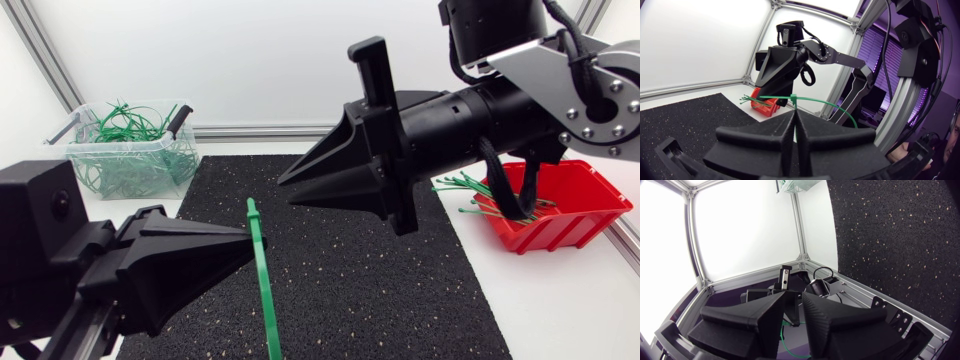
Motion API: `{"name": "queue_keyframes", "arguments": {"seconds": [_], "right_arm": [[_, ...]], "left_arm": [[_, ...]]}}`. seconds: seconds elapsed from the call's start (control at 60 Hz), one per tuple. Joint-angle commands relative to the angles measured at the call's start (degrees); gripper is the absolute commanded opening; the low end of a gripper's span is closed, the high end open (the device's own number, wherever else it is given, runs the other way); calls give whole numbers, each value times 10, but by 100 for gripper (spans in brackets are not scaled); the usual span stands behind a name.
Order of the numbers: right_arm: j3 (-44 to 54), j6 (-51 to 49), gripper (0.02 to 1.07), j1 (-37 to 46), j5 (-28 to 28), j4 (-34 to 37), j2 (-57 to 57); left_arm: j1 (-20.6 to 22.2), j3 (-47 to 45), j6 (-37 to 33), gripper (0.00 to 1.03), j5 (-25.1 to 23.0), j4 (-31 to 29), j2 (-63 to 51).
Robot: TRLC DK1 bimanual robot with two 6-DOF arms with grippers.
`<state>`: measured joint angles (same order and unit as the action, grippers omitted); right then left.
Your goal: Take a green cable tie from the red box, thread the tail through the head to close it, then place it in the transparent bin on the left.
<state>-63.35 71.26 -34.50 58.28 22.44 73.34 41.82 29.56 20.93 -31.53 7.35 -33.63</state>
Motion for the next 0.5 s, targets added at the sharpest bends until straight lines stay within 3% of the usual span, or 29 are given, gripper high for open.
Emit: {"name": "queue_keyframes", "arguments": {"seconds": [0.0,0.483], "right_arm": [[-21,-13,33,-14,-1,5,11],[-32,-15,32,-44,1,21,15]], "left_arm": [[7,-6,-9,4,-7,5,-1],[12,8,-21,4,-7,12,-28]]}}
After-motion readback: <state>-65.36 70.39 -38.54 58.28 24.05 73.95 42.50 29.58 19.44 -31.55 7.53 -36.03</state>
